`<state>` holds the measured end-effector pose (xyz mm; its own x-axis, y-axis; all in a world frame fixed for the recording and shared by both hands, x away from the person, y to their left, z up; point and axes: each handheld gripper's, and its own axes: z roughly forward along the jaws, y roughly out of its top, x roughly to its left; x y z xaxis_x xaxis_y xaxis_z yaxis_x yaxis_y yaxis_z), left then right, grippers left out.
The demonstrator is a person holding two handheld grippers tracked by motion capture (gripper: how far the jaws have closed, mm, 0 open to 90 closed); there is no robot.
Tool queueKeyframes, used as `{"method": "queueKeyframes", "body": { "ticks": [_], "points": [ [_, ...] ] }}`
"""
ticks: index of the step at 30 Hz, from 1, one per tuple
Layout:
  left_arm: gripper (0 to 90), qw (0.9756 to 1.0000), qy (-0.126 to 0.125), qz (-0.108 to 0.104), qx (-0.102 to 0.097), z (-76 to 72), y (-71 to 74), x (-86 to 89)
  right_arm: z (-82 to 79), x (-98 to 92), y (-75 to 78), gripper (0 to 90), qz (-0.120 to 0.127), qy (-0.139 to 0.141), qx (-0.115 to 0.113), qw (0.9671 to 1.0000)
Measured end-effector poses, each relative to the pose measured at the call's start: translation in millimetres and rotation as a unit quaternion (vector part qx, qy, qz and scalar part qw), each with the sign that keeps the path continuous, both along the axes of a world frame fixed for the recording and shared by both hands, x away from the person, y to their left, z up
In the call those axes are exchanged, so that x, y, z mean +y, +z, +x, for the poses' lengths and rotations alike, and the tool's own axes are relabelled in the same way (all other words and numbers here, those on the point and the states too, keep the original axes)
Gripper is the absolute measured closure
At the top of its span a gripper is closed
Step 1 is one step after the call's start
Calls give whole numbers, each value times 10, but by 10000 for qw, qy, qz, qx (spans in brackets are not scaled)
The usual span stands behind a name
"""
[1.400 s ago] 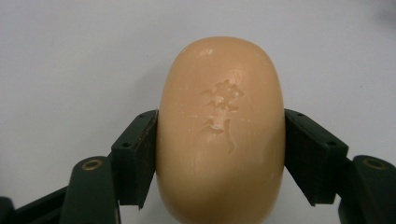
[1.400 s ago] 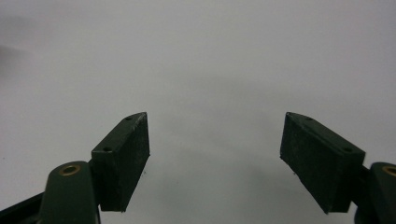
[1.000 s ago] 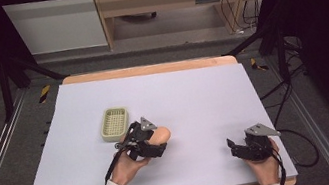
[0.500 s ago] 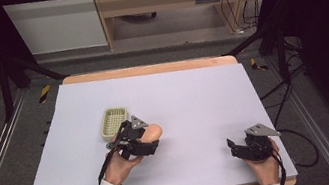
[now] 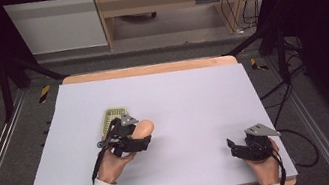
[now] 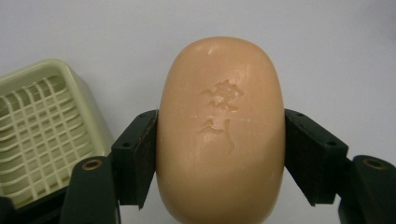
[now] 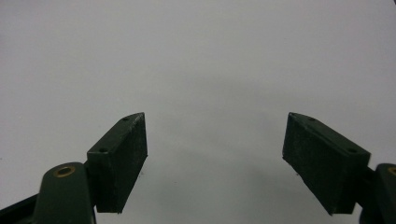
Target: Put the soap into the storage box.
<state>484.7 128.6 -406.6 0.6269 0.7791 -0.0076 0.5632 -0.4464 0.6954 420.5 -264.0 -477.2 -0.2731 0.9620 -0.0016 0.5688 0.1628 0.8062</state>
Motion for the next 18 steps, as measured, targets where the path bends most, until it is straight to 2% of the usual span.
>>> {"method": "queueKeyframes", "body": {
  "ticks": [7, 14, 18],
  "points": [
    [313, 9997, 229, -22, -68, 27, 35, 98, 1, 3, -1, 219, 11, 8, 11, 10000],
    [313, 9994, 341, 6, -108, 49, 53, 155, 2, 2, -2, 218, 10, 1, 19, 10000],
    [313, 9986, 507, -60, -127, 86, 67, 234, 7, 1, -8, 218, -37, 6, 0, 10000]
  ]
}}
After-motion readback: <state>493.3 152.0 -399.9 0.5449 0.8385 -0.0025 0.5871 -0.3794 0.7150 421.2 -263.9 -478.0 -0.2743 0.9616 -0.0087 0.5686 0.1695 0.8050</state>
